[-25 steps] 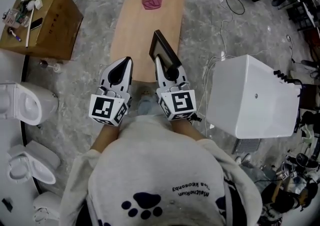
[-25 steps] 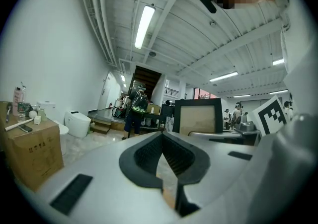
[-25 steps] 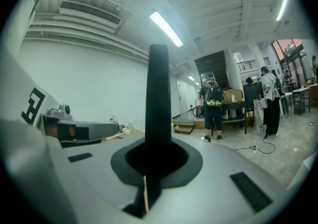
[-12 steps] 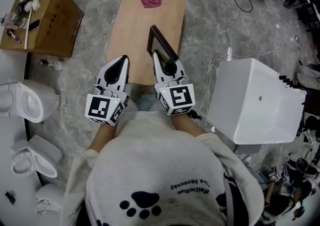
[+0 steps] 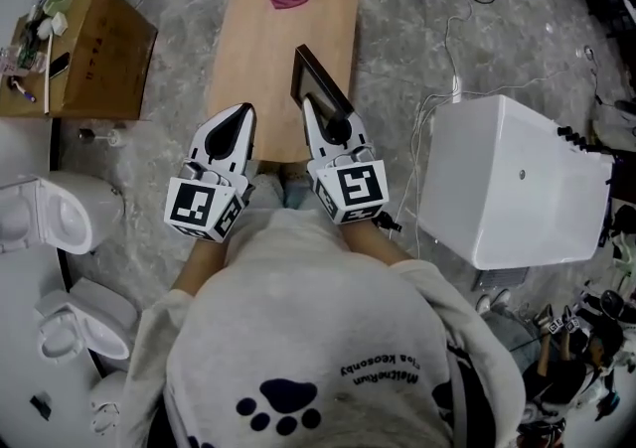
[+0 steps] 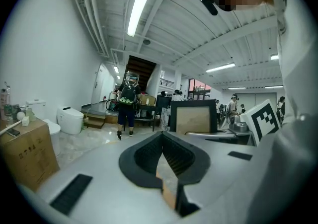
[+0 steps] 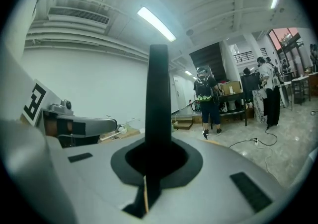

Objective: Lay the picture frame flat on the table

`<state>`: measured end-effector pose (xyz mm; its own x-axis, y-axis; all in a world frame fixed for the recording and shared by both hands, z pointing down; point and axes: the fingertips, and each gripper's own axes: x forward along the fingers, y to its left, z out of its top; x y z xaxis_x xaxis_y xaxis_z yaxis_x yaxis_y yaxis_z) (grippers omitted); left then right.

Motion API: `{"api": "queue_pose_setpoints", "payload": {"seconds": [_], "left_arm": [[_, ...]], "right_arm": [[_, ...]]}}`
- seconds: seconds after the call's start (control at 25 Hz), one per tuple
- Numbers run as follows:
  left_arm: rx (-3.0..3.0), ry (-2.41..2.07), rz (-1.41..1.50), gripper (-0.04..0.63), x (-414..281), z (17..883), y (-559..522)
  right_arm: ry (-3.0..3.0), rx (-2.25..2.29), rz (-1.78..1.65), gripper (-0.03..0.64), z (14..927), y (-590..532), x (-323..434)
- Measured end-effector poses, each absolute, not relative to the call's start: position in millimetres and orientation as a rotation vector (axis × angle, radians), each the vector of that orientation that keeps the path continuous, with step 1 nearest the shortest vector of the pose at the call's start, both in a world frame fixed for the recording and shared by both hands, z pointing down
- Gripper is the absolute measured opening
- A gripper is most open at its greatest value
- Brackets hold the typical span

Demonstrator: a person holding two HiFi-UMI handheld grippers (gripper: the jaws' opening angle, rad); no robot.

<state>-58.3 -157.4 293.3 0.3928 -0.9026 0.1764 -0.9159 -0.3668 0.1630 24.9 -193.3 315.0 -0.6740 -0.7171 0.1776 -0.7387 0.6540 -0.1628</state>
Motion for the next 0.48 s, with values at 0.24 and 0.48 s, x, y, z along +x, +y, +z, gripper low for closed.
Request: {"api": "queue_pose_setpoints", "payload": {"seconds": [0.24,0.48], "left_arm": [[2.494,-1.466,0.108,0.011,-47,294,-171],[2.583,-1.282,0.134,0.012,-28,296,-178]], "right_arm": [[-2.736,1.266,0.340,0.018,311,-194,30],[-2.759,1.217,0.385,0.019,310,-189,34]]}}
